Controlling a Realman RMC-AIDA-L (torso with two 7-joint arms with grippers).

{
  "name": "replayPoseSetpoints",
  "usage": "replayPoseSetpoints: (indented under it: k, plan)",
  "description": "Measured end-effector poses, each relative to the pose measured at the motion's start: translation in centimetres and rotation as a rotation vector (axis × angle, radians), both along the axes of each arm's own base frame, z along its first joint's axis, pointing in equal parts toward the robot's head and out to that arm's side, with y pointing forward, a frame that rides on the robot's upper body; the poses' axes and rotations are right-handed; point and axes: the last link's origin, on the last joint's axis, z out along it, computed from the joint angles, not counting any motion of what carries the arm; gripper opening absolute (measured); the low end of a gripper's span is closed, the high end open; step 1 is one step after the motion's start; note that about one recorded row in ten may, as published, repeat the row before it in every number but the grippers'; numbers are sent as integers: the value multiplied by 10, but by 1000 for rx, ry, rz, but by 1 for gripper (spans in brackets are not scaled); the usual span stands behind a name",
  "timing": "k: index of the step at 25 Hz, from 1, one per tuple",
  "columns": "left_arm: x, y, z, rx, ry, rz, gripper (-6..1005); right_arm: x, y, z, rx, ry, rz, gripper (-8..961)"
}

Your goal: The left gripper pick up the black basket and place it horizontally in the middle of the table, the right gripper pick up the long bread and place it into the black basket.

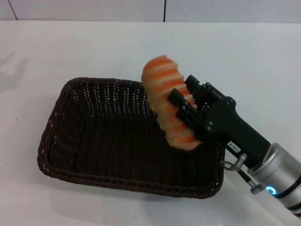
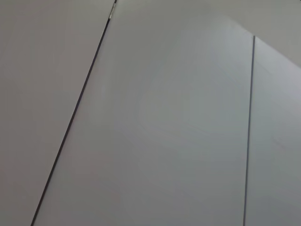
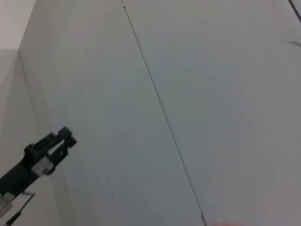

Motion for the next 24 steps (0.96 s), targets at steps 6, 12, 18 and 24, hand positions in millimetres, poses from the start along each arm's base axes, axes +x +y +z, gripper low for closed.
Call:
replayPoseSetpoints:
  k: [6,12,18,24]
  plan:
    - [-9,-1,-5,-1,-15,30,440,23,0,25,131,19,-69,638]
    - [-31,-2,-20,10,-40,111,440,68,-7,68,429,-22,-243,730]
    - [-58,-7,-41,55,-27,219,440,112,-25,117,737,-73,-446,730]
    - [-82,-16,-65,157,33,326,440,129,-23,134,823,-131,-526,730]
